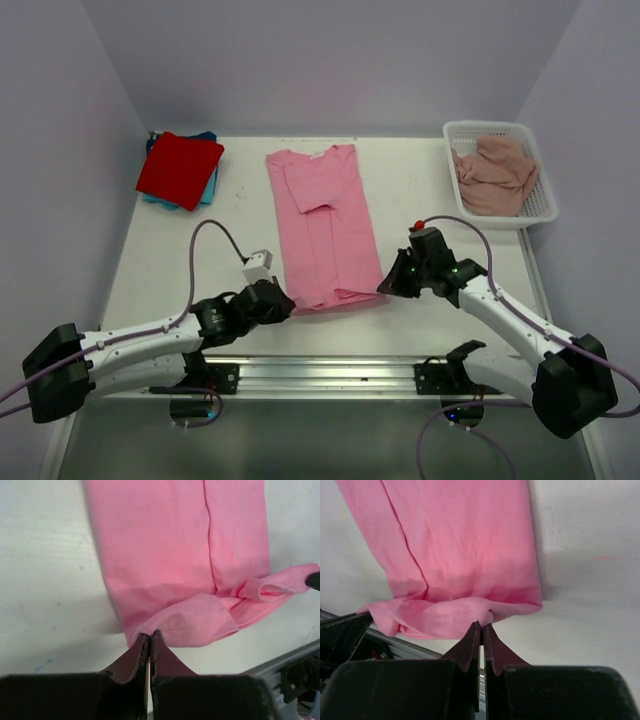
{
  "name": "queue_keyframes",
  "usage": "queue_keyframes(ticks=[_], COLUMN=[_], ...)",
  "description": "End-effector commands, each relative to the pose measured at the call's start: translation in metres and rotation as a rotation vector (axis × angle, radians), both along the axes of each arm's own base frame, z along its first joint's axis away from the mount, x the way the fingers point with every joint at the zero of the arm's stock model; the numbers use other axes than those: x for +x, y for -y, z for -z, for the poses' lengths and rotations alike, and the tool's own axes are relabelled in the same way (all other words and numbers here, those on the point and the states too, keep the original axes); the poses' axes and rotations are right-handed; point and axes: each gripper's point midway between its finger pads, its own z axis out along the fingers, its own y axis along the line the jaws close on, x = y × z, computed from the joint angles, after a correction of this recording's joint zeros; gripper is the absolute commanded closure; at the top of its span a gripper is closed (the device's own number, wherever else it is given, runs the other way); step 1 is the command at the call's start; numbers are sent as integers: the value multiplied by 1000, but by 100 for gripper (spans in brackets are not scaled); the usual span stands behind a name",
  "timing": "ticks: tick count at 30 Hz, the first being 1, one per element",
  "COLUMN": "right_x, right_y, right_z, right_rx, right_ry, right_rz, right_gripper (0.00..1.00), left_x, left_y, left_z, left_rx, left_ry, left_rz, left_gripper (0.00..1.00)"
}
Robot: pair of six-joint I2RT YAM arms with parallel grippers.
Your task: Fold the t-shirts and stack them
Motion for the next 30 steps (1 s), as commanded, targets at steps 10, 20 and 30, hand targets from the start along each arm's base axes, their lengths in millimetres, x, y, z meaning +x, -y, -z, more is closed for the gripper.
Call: queue_keyframes(ticks=[10,20,30], right_x=[83,119,163], right_y=[-25,-25,-36], right_z=[-47,-50,-43], right_rx=[-30,-120,-183], right_ry=[207,245,250], right_rz=[-49,-64,-92], right_gripper=[100,100,100], left_x=[88,149,189], left_y=[7,-14,-10], left_z=[-28,-51,-42], left_rx=[121,152,167], left_ry=[256,356,340], left_rz=[51,-2,31], left_gripper=[100,100,100])
